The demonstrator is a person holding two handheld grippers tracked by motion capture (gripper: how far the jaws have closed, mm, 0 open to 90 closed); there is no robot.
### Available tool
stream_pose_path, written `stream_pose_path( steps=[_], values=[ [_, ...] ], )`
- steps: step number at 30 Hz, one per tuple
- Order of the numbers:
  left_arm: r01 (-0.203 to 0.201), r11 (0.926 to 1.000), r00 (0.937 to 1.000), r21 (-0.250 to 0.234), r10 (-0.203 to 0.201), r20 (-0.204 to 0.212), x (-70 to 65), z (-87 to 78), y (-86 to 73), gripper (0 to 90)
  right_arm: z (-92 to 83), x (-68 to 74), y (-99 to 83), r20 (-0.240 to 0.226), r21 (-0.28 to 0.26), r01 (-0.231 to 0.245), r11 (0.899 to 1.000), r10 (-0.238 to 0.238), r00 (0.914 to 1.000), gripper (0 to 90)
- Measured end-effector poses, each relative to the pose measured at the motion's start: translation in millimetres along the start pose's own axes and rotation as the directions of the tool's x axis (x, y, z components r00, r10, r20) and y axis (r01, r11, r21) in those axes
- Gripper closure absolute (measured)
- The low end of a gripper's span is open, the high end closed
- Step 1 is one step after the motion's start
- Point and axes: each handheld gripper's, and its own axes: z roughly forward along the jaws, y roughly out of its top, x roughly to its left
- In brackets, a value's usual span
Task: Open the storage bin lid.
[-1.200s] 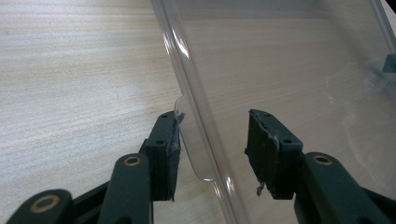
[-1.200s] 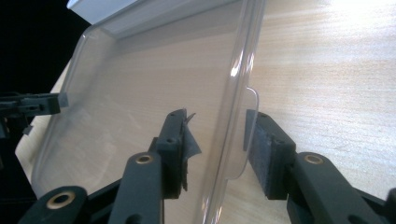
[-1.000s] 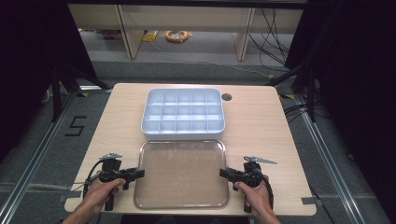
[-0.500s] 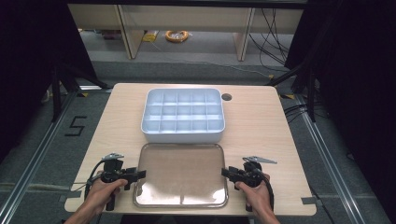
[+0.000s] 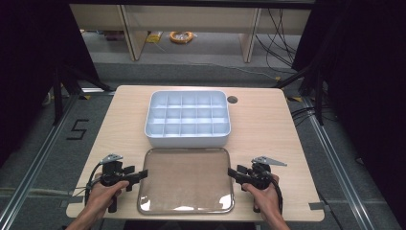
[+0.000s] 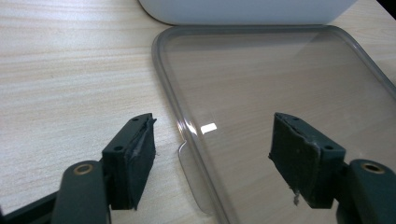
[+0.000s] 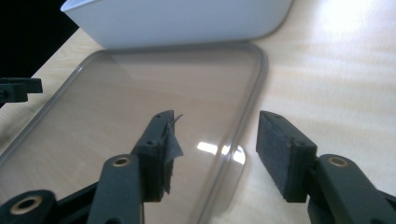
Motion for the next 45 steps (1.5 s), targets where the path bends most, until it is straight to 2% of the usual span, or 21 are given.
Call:
stream_pose_path(
  steps=[3, 5, 6, 8, 9, 11, 12, 13, 19, 20, 22, 23, 32, 33, 35, 36, 39, 41, 42, 44, 45],
  values=[
    [0.007, 1.0, 1.0, -0.001, -0.007, 0.007, -0.3, 0.1, -0.4, 28.5, -1.0, 2.6, 3.6, 0.013, -0.008, 0.032, 0.999, -0.032, 0.9994, 43.7],
    [0.01, 0.9999, 0.9999, -0.002, -0.01, 0.012, -0.1, -0.2, -0.3, 27.2, -1.3, 7.3, 3.9, -0.003, -0.025, -0.005, 1.0, 0.005, 1.0, 41.3],
    [0.01, 0.9999, 0.9999, -0.005, -0.01, 0.013, 0.1, -0.4, -0.1, 26.1, 0.4, 4.5, 5.1, 0.007, -0.035, 0.043, 0.998, -0.043, 0.999, 39.8],
    [0.015, 0.9998, 0.9998, -0.014, -0.015, 0.014, 0.2, -1.3, 0.2, 25.1, -1.0, 6.3, 6.1, 0.017, -0.015, 0.059, 0.998, -0.059, 0.9981, 36.9],
    [0.016, 0.9997, 0.9997, -0.019, -0.015, 0.02, 0.8, -1.7, 0.3, 24.4, 0.1, 9.7, 5.0, 0.008, -0.027, 0.017, 0.999, -0.016, 0.9998, 35.7],
    [0.015, 0.9996, 0.9995, -0.024, -0.014, 0.03, 1.5, -2.3, 0.4, 22.3, 0.5, 11.2, 5.2, -0.006, -0.031, 0.012, 0.999, -0.012, 0.9999, 34.0],
    [0.017, 0.9995, 0.9993, -0.027, -0.016, 0.035, 1.2, -2.5, 0.3, 21.2, 0.3, 11.4, 5.4, -0.007, -0.036, 0.013, 0.999, -0.013, 0.9999, 33.5],
    [0.017, 0.9992, 0.9991, -0.037, -0.015, 0.04, 1.1, -2.5, 0.1, 20.1, -0.4, 9.0, 6.5, -0.004, -0.044, 0.057, 0.997, -0.057, 0.9984, 32.8],
    [0.002, 0.9987, 0.9982, -0.051, 0.001, 0.06, -4.6, -6.1, -1.4, 14.9, -7.6, 12.5, 9.3, -0.017, -0.084, 0.078, 0.993, -0.08, 0.9967, 30.2],
    [-0.001, 0.9988, 0.9982, -0.05, 0.004, 0.059, -5.6, -6.8, -1.7, 15.0, -10.4, 16.5, 9.0, -0.016, -0.059, 0.037, 0.998, -0.038, 0.9992, 29.9],
    [-0.013, 0.9984, 0.9971, -0.055, 0.017, 0.074, -8.0, -8.3, -3.5, 15.0, -11.4, 13.2, 9.3, -0.007, -0.08, 0.087, 0.993, -0.088, 0.9961, 29.4],
    [-0.017, 0.9985, 0.9971, -0.051, 0.02, 0.074, -9.2, -9.2, -4.0, 15.0, -13.6, 14.7, 8.7, -0.026, -0.072, 0.066, 0.995, -0.068, 0.9974, 29.0],
    [-0.107, 0.9925, 0.9909, -0.058, 0.111, 0.075, -21.8, -15.7, -11.4, 15.0, -19.1, 17.0, 5.9, -0.021, -0.071, 0.118, 0.991, -0.119, 0.9927, 27.4],
    [-0.122, 0.9906, 0.9892, -0.063, 0.126, 0.075, -23.2, -16.6, -12.0, 15.0, -19.5, 18.8, 5.0, -0.047, -0.081, 0.096, 0.992, -0.1, 0.9938, 27.2],
    [-0.149, 0.9859, 0.9857, -0.075, 0.154, 0.068, -26.4, -18.2, -13.1, 15.1, -21.2, 22.6, 3.6, -0.036, -0.066, 0.09, 0.994, -0.093, 0.9951, 27.2],
    [-0.168, 0.983, 0.9823, -0.075, 0.173, 0.072, -28.2, -19.6, -13.6, 15.0, -20.8, 20.6, 3.9, -0.039, -0.082, 0.123, 0.989, -0.126, 0.9912, 27.1],
    [-0.189, 0.9788, 0.9765, -0.078, 0.196, 0.09, -35.0, -20.8, -17.2, 15.1, -24.1, 24.0, 2.4, -0.031, -0.074, 0.144, 0.987, -0.146, 0.9887, 26.8],
    [-0.204, 0.9764, 0.9722, -0.07, 0.211, 0.102, -37.7, -21.3, -19.7, 15.1, -24.7, 26.1, 0.0, -0.049, -0.088, 0.132, 0.987, -0.136, 0.9895, 26.5],
    [-0.21, 0.9758, 0.971, -0.062, 0.215, 0.104, -38.1, -21.7, -20.6, 15.1, -28.0, 29.8, -1.2, -0.051, -0.05, 0.101, 0.994, -0.104, 0.9933, 26.0],
    [-0.224, 0.9728, 0.9682, -0.061, 0.229, 0.101, -40.3, -21.7, -23.1, 15.1, -27.0, 28.5, -3.2, -0.06, -0.076, 0.141, 0.987, -0.145, 0.9876, 25.3],
    [-0.217, 0.9744, 0.969, -0.059, 0.222, 0.108, -41.6, -21.5, -24.5, 15.0, -27.7, 30.6, -4.5, -0.066, -0.071, 0.127, 0.989, -0.132, 0.9891, 25.2]
  ],
)
